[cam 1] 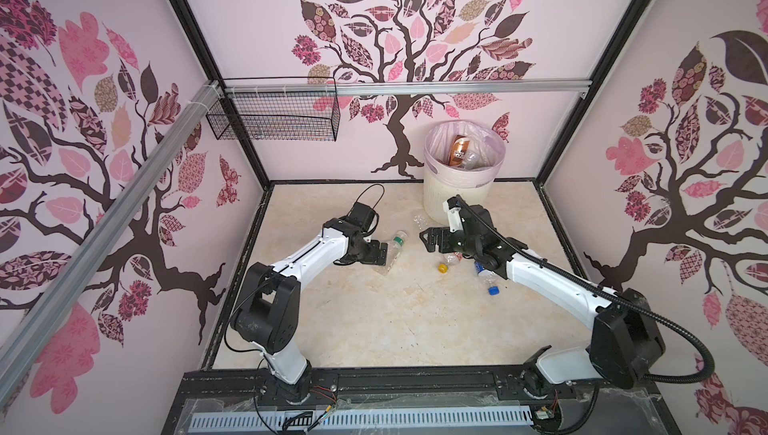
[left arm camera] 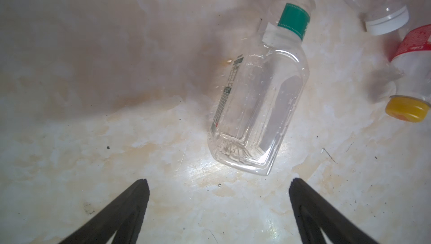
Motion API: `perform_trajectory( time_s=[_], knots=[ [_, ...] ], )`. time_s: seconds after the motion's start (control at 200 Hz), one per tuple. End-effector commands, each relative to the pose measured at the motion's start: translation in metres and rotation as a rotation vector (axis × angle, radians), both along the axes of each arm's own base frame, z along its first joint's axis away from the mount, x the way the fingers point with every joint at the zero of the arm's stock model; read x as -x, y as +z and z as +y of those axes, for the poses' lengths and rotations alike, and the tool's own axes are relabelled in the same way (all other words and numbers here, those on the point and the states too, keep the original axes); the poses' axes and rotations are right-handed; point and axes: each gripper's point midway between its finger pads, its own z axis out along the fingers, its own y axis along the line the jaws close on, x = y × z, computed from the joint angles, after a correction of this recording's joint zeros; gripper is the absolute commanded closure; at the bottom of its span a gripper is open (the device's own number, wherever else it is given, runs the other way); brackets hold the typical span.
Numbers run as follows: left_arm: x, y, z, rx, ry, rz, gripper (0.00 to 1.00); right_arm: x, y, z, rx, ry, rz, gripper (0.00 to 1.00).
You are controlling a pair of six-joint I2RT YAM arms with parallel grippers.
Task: Throw the plastic bottles in the bin
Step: 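Close the left gripper on the green-capped bottle while the right gripper draws back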
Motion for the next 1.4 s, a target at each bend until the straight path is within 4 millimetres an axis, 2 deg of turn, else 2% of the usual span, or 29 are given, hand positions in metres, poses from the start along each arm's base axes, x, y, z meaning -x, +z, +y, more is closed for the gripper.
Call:
perform_trajectory(
  time_s=[0.0,0.27,0.66,0.785,1.045,1.195,1.39],
  knots=[
    [-0.005,0.003,-0.008,-0.057,-0.064,-0.034,0.02,0.003,0.025,0.001,-0.057,0.015,-0.052,0.0],
    [-0.013,-0.011,-0.009,-0.123,-0.097,-0.032,0.02,0.004,0.026,-0.003,-0.066,0.016,-0.065,0.0],
    [-0.017,-0.026,-0.027,-0.164,-0.137,-0.022,0.02,0.006,0.026,-0.007,-0.087,0.018,-0.065,0.01],
    [-0.015,-0.033,-0.028,-0.155,-0.14,-0.012,0.08,0.006,0.028,-0.009,-0.087,0.016,-0.07,0.01],
    [-0.014,-0.04,-0.04,-0.087,-0.137,0.005,0.27,0.004,0.03,-0.008,-0.106,0.011,-0.064,0.0],
    [-0.013,-0.05,-0.043,-0.081,-0.135,0.032,0.31,0.004,0.031,-0.006,-0.118,0.011,-0.06,0.0],
    [-0.012,-0.046,-0.047,-0.05,-0.129,0.028,0.46,0.004,0.03,-0.005,-0.122,0.012,-0.055,0.0]
  ],
)
